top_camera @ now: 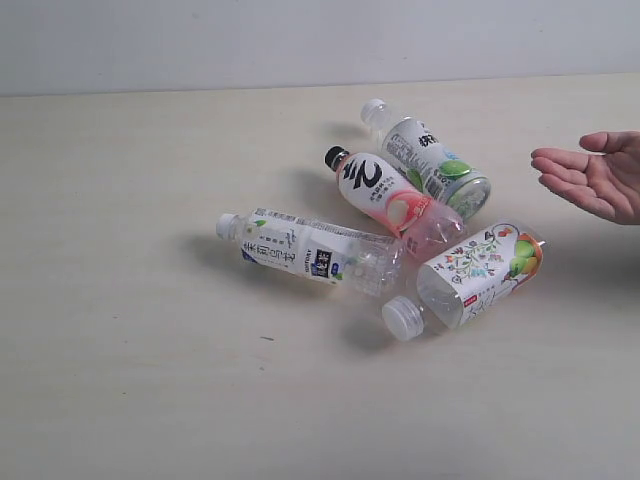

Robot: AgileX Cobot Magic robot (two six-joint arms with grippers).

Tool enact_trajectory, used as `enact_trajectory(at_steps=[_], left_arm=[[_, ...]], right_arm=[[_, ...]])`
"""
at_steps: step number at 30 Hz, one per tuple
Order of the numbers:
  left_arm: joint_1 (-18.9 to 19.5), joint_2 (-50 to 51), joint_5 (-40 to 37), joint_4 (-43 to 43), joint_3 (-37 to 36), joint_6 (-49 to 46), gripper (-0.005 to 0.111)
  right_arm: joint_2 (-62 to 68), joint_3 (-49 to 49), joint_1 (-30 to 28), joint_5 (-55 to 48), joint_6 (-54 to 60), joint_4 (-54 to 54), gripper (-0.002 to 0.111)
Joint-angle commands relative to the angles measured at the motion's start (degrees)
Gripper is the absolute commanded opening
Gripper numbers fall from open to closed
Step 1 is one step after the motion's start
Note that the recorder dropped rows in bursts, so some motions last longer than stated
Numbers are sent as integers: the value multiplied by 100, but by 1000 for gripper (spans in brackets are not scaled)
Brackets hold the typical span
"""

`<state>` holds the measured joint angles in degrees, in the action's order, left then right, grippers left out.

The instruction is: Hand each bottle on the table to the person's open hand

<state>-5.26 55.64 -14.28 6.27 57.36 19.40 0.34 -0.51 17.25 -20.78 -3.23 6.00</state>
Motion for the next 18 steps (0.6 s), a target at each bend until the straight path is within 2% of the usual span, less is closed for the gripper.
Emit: enact_trajectory(at_steps=[1,3,5,12,15,18], left_arm=[[-127,1996,-3005,-224,1431,-825,0],[-377,2717,-3779,-459,1851,-1627,0],[-682,3242,-4202,-684,2074,-2291,0],[-2566,4437,-4463,-745,2627,-4181,0],[-3220,4857,-4901,-745,2917,-5117,0],[-3667,5273,-5386,-684,3297,-5509,0]], right_arm=[[-34,13,-24,22,11,20,0],[-34,13,-24,22,11,20,0],[-34,13,-24,22,11,20,0],[-34,13,-24,22,11,20,0],[-34,13,-24,22,11,20,0],[-34,13,-24,22,11,20,0]])
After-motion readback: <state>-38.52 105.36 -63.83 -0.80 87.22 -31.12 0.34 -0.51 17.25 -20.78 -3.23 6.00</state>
